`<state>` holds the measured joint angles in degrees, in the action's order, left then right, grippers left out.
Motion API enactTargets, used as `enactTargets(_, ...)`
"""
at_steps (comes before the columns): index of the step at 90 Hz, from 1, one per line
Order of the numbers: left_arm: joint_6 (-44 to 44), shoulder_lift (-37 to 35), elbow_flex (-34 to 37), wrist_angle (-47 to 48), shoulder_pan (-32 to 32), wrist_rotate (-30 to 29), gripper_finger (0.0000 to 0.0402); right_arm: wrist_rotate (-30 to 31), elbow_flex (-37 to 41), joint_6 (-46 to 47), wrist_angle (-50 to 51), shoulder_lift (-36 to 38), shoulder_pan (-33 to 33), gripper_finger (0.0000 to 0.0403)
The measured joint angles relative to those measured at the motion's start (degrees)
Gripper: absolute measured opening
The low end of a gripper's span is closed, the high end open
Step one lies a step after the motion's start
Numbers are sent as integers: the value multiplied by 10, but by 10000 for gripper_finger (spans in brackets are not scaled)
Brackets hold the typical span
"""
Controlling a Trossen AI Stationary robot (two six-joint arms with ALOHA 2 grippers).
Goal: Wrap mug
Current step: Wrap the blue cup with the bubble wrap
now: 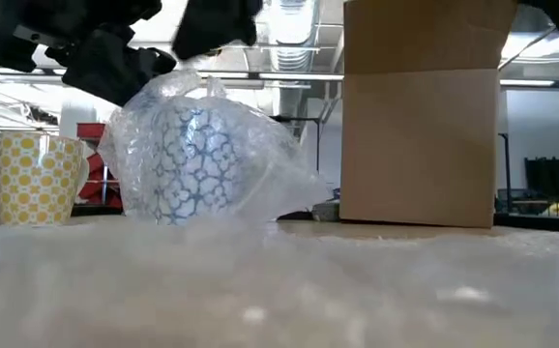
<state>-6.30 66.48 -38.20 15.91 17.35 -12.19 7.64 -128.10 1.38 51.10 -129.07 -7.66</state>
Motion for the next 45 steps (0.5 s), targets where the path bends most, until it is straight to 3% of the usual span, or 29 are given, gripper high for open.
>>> enactTargets(45, -10, -1, 0, 0, 6, 0, 46, -70, 42, 0, -6, -45, 2, 102)
